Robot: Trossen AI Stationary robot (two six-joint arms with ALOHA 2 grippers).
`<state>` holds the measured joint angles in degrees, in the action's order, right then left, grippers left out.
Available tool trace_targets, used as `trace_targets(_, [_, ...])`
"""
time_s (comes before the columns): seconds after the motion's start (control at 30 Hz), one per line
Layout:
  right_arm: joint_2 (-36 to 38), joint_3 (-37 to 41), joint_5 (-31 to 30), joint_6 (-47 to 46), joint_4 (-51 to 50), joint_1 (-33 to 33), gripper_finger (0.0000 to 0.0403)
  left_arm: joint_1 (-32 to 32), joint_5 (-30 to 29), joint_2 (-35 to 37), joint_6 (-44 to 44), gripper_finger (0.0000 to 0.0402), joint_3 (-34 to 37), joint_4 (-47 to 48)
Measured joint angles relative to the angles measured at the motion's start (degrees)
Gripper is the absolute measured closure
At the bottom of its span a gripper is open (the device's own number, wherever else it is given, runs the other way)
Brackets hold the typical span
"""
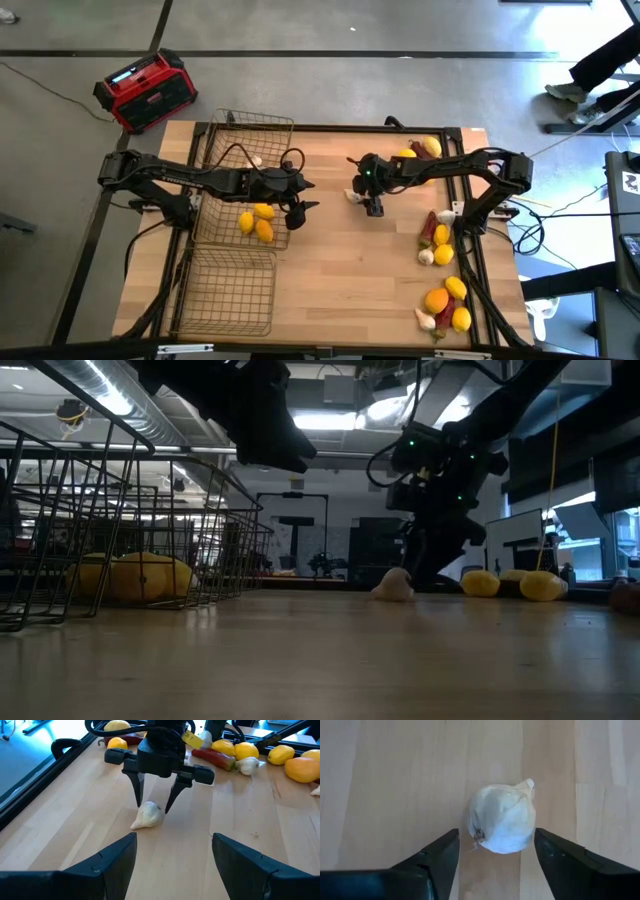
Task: Sort produce into baskets
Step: Put the garlic in the top wire basket
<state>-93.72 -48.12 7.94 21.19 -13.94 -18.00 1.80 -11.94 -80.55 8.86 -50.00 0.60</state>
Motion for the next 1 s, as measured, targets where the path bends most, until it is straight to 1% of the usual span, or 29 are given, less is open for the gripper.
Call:
trace_targets(0.1, [1.11, -0.02, -2.16, -0.13, -1.11, 0.00, 0.0144, 0.00, -0.02, 0.00, 0.02, 0.0147, 0.00, 0.00])
trace_targets(0.17, [2.07, -0.96, -3.27, -0.27, -3.60, 0.00, 0.0144, 0.00, -0.02, 0.00, 0.00, 0.0147, 0.00, 0.00])
trace_targets(0.27, [2.97, -3.86, -3.46, -2.67, -7.84, 0.00, 0.0147, 0.00, 0.00, 0.00, 0.02, 0.0147, 0.00, -0.02])
trace_targets(0.33, [3.20, -5.69, -3.44, -5.41, -8.91, 0.00, 0.0148, 0.00, 0.00, 0.00, 0.02, 0.0147, 0.00, -0.01])
trace_targets(0.4, [3.20, -7.13, -3.47, -9.97, -8.26, 0.00, 0.0148, 0.00, -0.01, 0.00, 0.03, 0.0147, 0.00, -0.02])
trace_targets(0.5, [2.91, -7.85, -3.45, -17.51, -3.99, 0.00, 0.0148, 0.00, 0.00, 0.00, 0.06, 0.0147, 0.00, -0.02])
trace_targets(0.6, [2.52, -7.85, -4.99, -21.87, -1.62, 0.06, 0.0148, 0.00, -0.01, 0.00, 0.07, 0.0147, 0.00, -0.01])
trace_targets(0.8, [0.10, -7.82, -6.91, -25.61, -1.88, 0.93, 0.0148, -0.04, 0.00, 0.00, 0.39, 0.0147, 0.00, 0.00])
trace_targets(1.0, [-4.16, -7.82, -8.02, -25.85, -1.11, 2.63, 0.0149, -0.02, 0.00, 0.00, 0.46, 0.0147, 0.00, -0.02])
